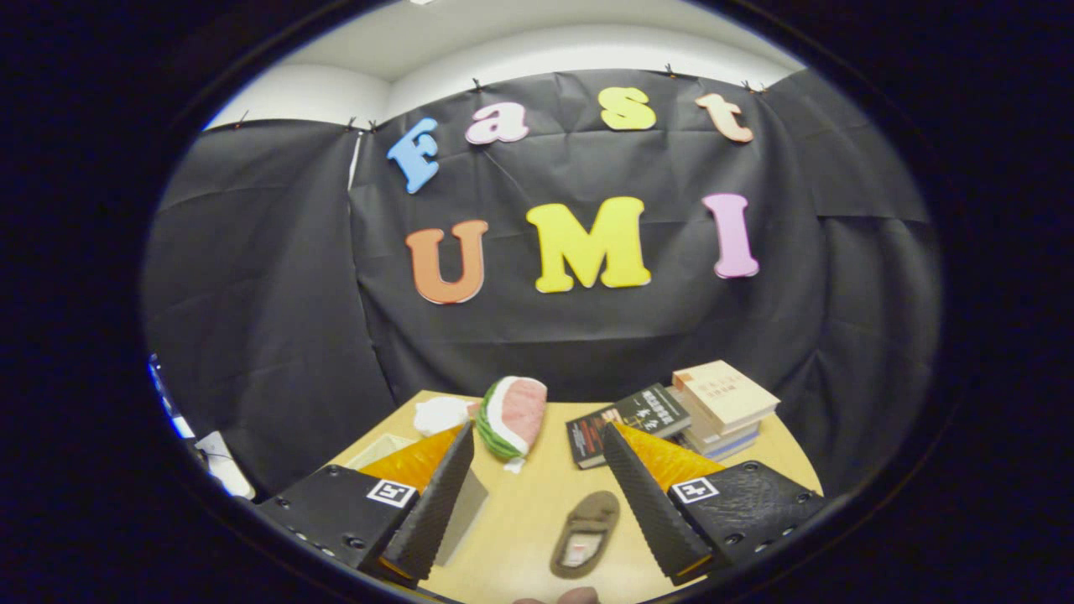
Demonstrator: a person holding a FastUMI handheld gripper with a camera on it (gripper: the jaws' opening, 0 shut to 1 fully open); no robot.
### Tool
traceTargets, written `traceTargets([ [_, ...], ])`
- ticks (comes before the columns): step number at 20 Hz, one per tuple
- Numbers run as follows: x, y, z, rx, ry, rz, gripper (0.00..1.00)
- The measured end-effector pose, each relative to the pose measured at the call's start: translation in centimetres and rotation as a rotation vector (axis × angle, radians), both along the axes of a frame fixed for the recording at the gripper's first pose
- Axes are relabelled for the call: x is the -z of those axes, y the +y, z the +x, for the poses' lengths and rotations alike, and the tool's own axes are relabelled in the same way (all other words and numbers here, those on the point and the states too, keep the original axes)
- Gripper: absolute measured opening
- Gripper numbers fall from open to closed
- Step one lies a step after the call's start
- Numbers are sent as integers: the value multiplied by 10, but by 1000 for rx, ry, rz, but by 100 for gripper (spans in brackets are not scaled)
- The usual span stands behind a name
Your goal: Open the storage box then place both shoes into the box .Put the left shoe in first, then the right shoe, with the right side of both shoes facing outward in a uniform manner.
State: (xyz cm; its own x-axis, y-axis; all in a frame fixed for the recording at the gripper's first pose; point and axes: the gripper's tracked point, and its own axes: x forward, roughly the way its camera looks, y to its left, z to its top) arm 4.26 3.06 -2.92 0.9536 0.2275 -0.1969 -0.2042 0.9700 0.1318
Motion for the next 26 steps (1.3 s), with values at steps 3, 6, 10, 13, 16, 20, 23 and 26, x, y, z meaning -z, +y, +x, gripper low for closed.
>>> traceTargets([
  [3, 44, -48, 1, 54, 61, -34, 95],
  [6, 98, -66, 6, 60, 150, -61, 95],
  [10, 163, -61, 15, 28, 282, -37, 96],
  [13, 200, -59, 28, 25, 344, -45, 96],
  [16, 237, -53, 45, 25, 415, -60, 96],
  [20, 275, -41, 57, 28, 510, -81, 96],
  [23, 295, -32, 65, 38, 573, -75, 90],
  [26, 310, -30, 73, 70, 622, -69, 67],
])
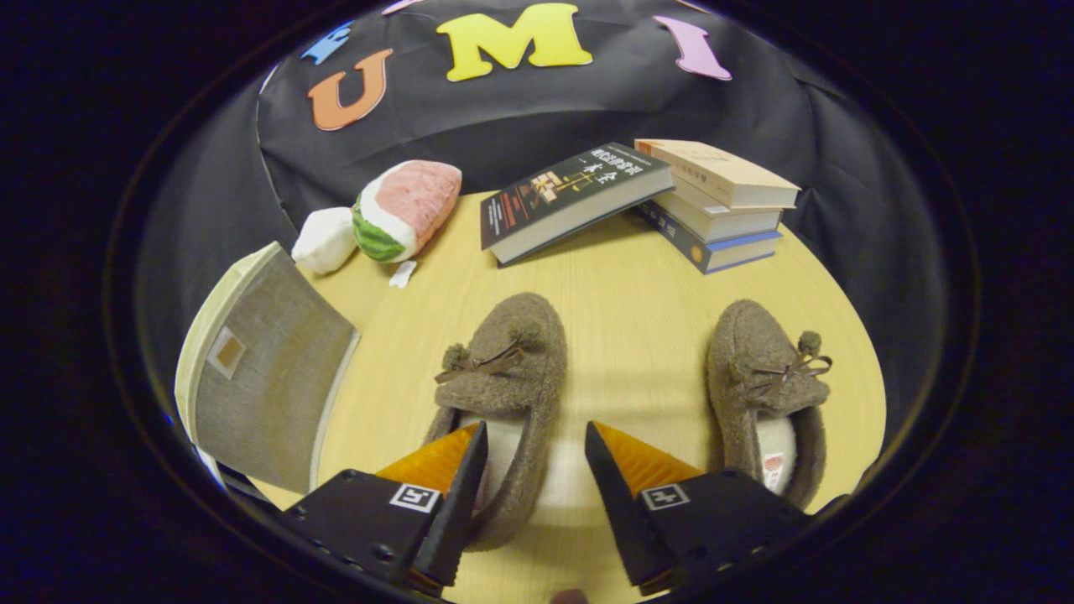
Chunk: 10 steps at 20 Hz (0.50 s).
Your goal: Open the storage box then place both shoes into the box .Put the left shoe in first, then the right shoe, with the right side of both shoes facing outward in a uniform manner.
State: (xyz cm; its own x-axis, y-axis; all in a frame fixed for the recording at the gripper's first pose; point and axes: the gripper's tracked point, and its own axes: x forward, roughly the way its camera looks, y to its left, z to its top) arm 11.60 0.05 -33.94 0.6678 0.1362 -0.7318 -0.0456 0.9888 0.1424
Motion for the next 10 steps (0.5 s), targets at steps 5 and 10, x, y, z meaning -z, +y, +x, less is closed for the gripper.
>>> traceTargets([
  [5, 8, 4, 9, 30, 40, -8, 16],
  [10, 6, 0, 8, 86, 83, 4, 0],
])
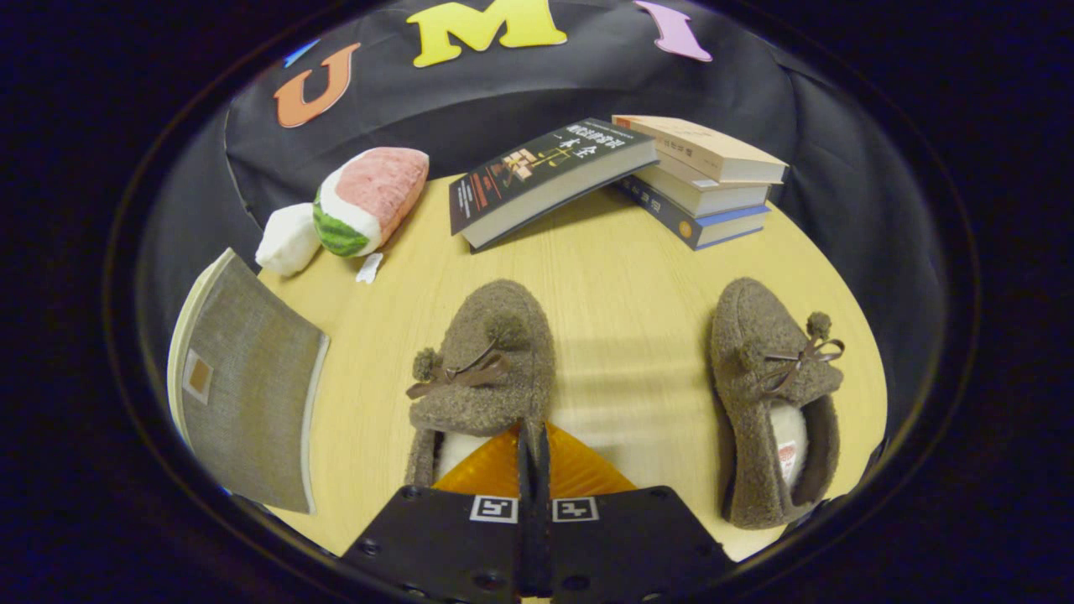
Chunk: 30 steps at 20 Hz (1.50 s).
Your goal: Open the storage box then place both shoes into the box .Put the left shoe in first, then the right shoe, with the right side of both shoes facing outward in a uniform manner.
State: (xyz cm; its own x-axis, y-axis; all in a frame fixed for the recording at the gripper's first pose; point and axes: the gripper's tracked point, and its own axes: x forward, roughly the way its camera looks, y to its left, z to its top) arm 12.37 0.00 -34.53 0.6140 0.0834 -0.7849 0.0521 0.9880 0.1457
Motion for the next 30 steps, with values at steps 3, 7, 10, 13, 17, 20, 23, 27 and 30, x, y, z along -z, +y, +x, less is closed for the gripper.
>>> traceTargets([
  [3, -12, 3, -2, 30, 24, 53, 0],
  [7, -41, 10, -14, 66, 21, 80, 0],
  [10, -71, 22, -24, 99, 13, 137, 0],
  [13, -117, 36, -28, 134, -38, 181, 0],
  [17, -187, 73, -27, 152, -135, 248, 0],
  [20, -226, 113, -28, 144, -183, 310, 0],
  [23, -241, 159, -29, 124, -208, 330, 0],
  [27, -239, 231, -32, 84, -204, 377, 0],
  [30, -228, 277, -33, 56, -188, 388, 0],
])
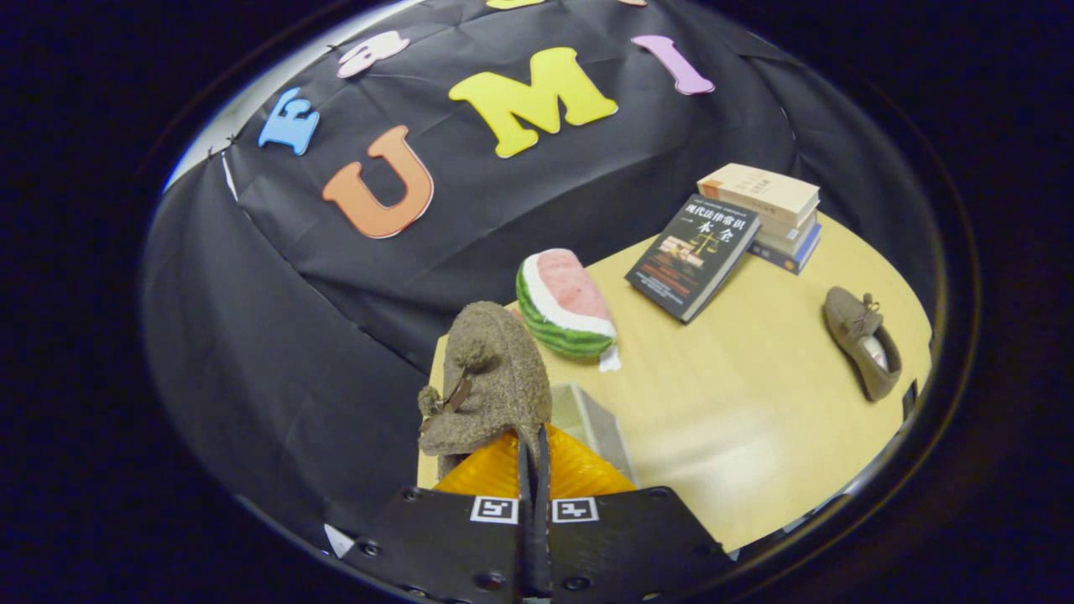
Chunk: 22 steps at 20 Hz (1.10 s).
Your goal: Open the storage box then place both shoes into the box .Put the left shoe in first, then the right shoe, with the right side of both shoes facing outward in a uniform manner.
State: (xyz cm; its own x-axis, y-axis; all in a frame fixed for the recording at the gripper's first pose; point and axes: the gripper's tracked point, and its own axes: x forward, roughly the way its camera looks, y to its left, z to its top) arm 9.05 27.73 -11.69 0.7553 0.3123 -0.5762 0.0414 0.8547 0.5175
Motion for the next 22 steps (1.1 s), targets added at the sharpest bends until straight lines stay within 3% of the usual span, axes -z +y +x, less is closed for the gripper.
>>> traceTargets([
  [8, 55, 71, -2, -37, 57, -48, 0],
  [22, 127, 92, -20, -45, 170, -48, 0],
])
